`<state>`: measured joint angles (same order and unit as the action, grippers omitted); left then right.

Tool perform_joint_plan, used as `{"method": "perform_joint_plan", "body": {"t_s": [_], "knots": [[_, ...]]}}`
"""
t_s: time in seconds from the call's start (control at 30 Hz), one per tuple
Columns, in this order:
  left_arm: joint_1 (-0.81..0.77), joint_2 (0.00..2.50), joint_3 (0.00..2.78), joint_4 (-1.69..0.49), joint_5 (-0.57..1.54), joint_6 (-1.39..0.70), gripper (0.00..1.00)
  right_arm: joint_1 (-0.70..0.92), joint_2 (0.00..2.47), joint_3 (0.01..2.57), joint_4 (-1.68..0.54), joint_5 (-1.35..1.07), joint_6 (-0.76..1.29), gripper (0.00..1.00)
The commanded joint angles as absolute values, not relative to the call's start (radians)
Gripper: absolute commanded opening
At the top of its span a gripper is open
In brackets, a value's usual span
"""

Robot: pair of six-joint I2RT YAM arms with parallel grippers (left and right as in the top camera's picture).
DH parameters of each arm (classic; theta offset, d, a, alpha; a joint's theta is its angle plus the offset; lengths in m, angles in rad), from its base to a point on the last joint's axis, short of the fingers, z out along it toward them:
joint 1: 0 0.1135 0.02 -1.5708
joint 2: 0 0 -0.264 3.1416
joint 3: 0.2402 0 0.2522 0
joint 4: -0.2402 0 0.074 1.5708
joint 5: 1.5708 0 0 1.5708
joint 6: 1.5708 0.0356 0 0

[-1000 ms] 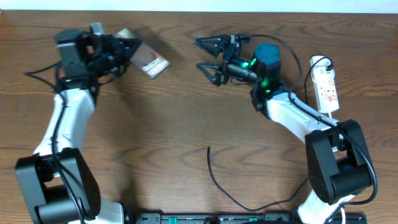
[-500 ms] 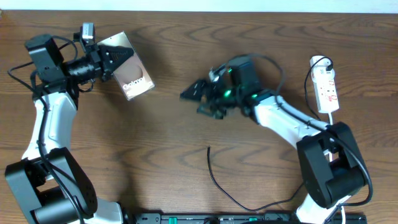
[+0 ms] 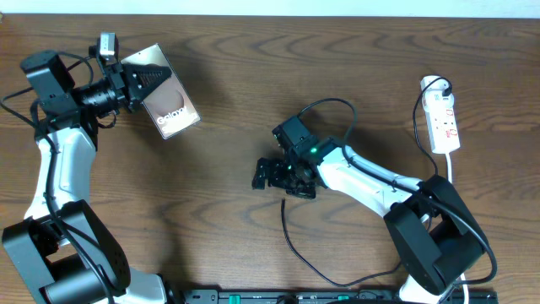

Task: Plug charger to phone and switch on socket
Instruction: 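Lower the right gripper onto the black cable's plug end and grasp it, then lift the cable plug upright with the right gripper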

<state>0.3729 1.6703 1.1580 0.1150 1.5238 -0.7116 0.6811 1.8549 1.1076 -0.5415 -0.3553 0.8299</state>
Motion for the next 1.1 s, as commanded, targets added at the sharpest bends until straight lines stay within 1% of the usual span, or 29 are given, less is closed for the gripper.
{"method": "perform_joint_plan", "body": {"t_s": [0.0, 0.17, 0.37, 0.47, 0.57, 0.63, 0.7, 0.73, 0.77, 0.83, 0.87, 0.93, 0.97, 1.07], "knots": [[0.377, 1.66, 1.162, 0.121, 1.571, -0.669, 0.07, 0.707, 1.851, 1.111, -0.585, -0.225, 0.852, 0.99], [0.377, 1.66, 1.142, 0.121, 1.57, -0.665, 0.08, 0.73, 1.851, 1.111, -0.652, -0.198, 0.919, 0.98], [0.377, 1.66, 1.128, 0.121, 1.562, -0.665, 0.08, 0.79, 1.851, 1.11, -0.699, -0.153, 1.029, 0.86], [0.377, 1.66, 1.128, 0.121, 1.562, -0.665, 0.07, 0.819, 1.851, 1.11, -0.701, -0.147, 1.064, 0.79], [0.377, 1.66, 1.127, 0.121, 1.563, -0.665, 0.07, 0.846, 1.851, 1.11, -0.713, -0.13, 1.091, 0.77], [0.377, 1.66, 1.127, 0.121, 1.563, -0.665, 0.07, 0.86, 1.851, 1.11, -0.722, -0.104, 1.108, 0.73], [0.377, 1.66, 1.128, 0.116, 1.563, -0.665, 0.07, 0.867, 1.851, 1.11, -0.725, -0.086, 1.115, 0.65], [0.377, 1.66, 1.127, 0.114, 1.563, -0.665, 0.07, 0.868, 1.851, 1.11, -0.725, -0.081, 1.118, 0.56], [0.377, 1.66, 1.127, 0.114, 1.563, -0.665, 0.07, 0.868, 1.851, 1.11, -0.727, -0.08, 1.122, 0.5], [0.377, 1.66, 1.127, 0.114, 1.563, -0.665, 0.07, 0.868, 1.851, 1.11, -0.727, -0.079, 1.122, 0.31], [0.377, 1.66, 1.127, 0.114, 1.563, -0.665, 0.07, 0.868, 1.851, 1.11, -0.727, -0.077, 1.122, 0.28], [0.377, 1.66, 1.127, 0.114, 1.563, -0.665, 0.08, 0.868, 1.851, 1.109, -0.727, -0.076, 1.122, 0.15], [0.377, 1.66, 1.127, 0.114, 1.563, -0.665, 0.07, 0.868, 1.851, 1.109, -0.727, -0.076, 1.122, 0.12], [0.377, 1.66, 1.127, 0.114, 1.563, -0.665, 0.07, 0.868, 1.851, 1.109, -0.727, -0.072, 1.122, 0.08]]}}
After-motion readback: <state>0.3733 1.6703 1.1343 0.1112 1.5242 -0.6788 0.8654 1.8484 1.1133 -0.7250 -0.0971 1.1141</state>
